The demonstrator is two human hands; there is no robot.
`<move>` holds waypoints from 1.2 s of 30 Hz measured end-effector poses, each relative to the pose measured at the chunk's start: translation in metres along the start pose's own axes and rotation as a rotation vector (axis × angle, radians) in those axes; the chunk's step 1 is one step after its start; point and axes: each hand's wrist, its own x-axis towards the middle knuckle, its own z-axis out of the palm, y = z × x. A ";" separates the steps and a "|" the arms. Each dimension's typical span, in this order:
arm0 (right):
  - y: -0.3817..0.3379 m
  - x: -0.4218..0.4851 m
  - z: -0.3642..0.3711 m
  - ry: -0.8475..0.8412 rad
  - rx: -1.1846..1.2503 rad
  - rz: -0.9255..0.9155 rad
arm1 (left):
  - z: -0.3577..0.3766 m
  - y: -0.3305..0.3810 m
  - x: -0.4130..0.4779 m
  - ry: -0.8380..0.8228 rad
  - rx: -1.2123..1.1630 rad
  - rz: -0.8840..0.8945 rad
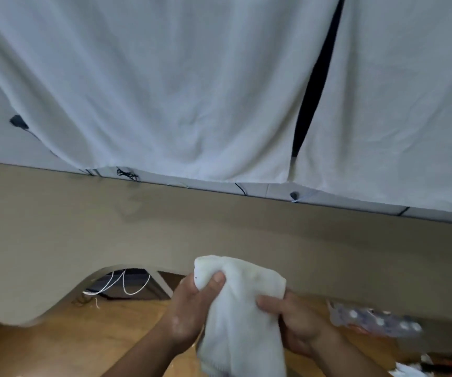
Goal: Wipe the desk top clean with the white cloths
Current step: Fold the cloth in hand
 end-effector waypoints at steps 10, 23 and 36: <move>-0.014 0.067 0.035 -0.077 -0.582 0.071 | -0.063 -0.052 -0.055 0.214 -0.192 -0.256; 0.067 0.146 0.174 -0.486 -0.931 0.182 | -0.164 -0.097 -0.152 0.767 -0.376 -0.244; 0.192 0.195 0.403 -0.625 -1.179 0.042 | -0.398 -0.135 -0.267 0.703 -0.493 -0.172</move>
